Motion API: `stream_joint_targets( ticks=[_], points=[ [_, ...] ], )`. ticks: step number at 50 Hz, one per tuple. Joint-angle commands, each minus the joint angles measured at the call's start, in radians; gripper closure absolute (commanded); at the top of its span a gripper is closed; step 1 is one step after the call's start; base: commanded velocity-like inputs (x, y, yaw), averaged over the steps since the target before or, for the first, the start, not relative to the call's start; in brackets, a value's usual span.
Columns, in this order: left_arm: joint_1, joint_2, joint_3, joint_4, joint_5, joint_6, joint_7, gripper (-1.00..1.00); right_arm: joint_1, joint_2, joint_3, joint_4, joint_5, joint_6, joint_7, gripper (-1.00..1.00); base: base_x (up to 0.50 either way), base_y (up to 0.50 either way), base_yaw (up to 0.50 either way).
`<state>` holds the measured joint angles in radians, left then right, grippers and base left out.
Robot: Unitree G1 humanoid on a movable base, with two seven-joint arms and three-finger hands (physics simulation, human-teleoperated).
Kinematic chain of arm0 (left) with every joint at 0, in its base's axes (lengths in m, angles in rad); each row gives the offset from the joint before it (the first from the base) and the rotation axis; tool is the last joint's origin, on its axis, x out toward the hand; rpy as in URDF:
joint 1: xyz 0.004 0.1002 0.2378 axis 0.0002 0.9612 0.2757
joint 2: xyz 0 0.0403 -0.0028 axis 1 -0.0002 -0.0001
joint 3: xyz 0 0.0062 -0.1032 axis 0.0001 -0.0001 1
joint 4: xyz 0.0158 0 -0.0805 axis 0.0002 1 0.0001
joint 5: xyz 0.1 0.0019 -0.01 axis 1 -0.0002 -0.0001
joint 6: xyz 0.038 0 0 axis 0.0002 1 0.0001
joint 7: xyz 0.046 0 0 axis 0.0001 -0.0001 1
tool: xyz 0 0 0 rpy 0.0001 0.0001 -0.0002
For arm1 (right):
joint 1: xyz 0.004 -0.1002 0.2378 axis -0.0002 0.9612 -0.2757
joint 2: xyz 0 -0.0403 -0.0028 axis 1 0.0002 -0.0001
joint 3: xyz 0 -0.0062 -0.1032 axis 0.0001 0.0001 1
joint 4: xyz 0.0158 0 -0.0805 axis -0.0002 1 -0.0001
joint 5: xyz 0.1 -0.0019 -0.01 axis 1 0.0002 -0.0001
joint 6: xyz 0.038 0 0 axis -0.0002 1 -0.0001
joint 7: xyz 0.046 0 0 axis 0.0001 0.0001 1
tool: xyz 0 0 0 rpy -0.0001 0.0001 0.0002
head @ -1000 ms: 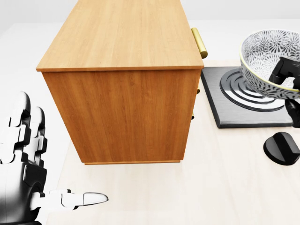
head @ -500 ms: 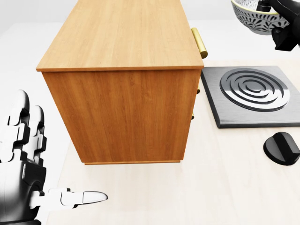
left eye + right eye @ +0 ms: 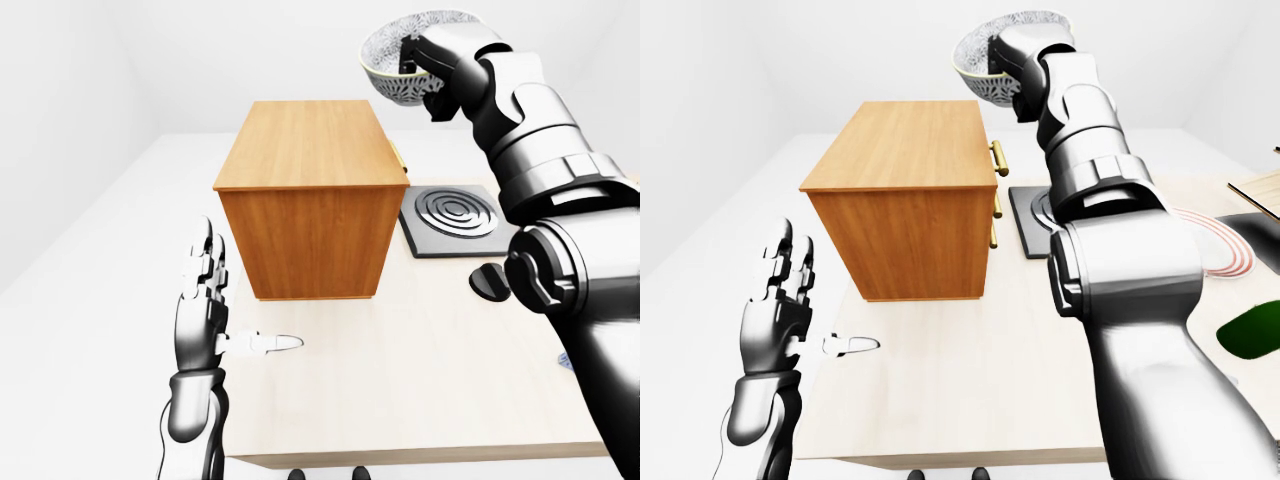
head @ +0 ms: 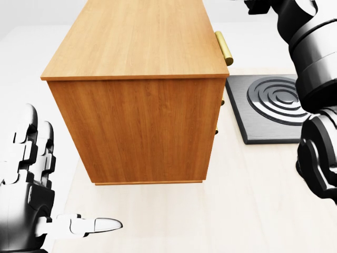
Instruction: Put the bowl on the top of the cabinet.
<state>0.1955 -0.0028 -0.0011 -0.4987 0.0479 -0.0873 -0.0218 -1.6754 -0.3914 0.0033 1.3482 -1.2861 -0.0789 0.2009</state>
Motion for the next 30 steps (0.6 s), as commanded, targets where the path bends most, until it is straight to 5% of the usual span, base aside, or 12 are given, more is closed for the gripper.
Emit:
stream_joint_targets(
  ticks=[1,30],
  points=[
    [0.000,0.001,0.005,-0.001,-0.008,0.000,-0.005,-1.00,-0.087,0.116,0.002,-0.001,-0.037,0.004,-0.006,1.00,0.00,0.00,0.00],
    [-0.005,-0.001,0.013,0.004,-0.013,0.000,-0.010,-1.00,-0.072,0.264,0.023,-0.010,0.021,0.004,-0.010,1.00,0.00,0.00,0.00]
  ],
)
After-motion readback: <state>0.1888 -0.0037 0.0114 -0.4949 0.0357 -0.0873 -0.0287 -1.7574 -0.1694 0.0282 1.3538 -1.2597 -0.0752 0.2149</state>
